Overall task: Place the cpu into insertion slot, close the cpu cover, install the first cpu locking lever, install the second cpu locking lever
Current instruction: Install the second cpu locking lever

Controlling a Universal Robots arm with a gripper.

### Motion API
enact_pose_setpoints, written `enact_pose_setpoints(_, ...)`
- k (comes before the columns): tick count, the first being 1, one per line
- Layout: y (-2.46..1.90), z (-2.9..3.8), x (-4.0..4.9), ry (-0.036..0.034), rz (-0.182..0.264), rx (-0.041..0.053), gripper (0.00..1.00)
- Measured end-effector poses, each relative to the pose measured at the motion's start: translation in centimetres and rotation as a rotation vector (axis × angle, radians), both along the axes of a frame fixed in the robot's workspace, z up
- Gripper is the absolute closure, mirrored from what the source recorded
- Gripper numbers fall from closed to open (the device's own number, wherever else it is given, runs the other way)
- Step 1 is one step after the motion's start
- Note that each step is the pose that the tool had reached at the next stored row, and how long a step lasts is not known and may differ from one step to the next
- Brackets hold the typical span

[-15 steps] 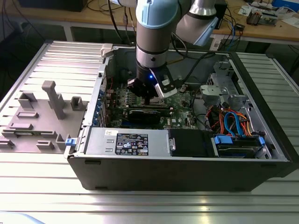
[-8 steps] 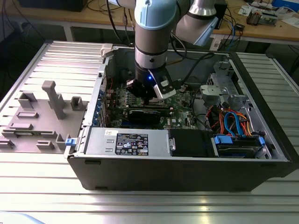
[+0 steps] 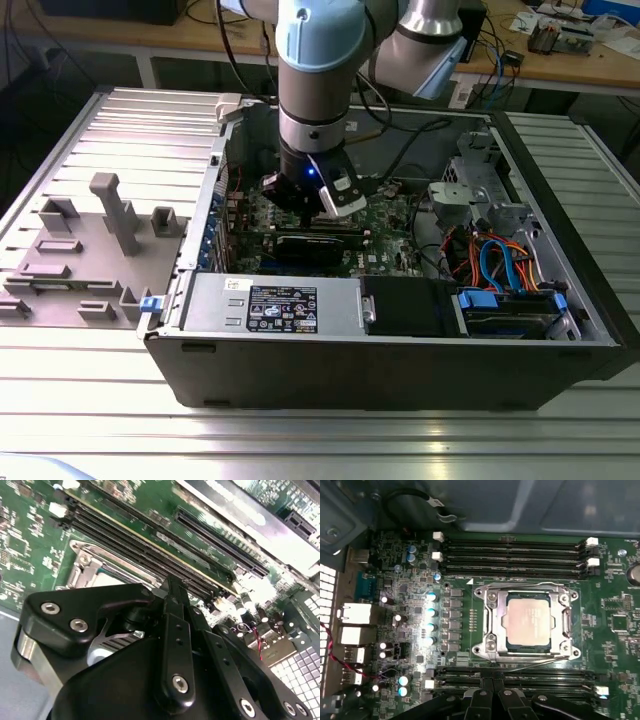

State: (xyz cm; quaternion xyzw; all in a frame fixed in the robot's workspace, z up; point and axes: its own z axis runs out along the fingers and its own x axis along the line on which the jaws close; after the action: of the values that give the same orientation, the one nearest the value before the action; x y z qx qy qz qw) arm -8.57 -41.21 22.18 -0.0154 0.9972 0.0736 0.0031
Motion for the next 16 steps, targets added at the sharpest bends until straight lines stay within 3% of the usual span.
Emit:
enact_pose_setpoints(1, 0.00, -0.06, -0.09, 0.0000, 0.000, 0.0031, 0.89)
enact_pose_setpoints(2, 0.00, -1.21, -0.37, 0.0001, -0.001, 0.0382, 0.89)
enact_pose_setpoints(3, -0.01, -1.92, -0.41, 0.0000, -0.002, 0.0626, 0.89)
enact_pose_setpoints(6, 0.02, -1.99, -0.53, -0.0003, -0.002, 0.0732, 0.89)
enact_pose_setpoints(12, -0.03, -1.30, -0.66, 0.0000, -0.002, 0.0741, 0.89)
enact_pose_setpoints(16, -0.52, -1.28, -0.65, 0.0000, -0.002, 0.0739, 0.89)
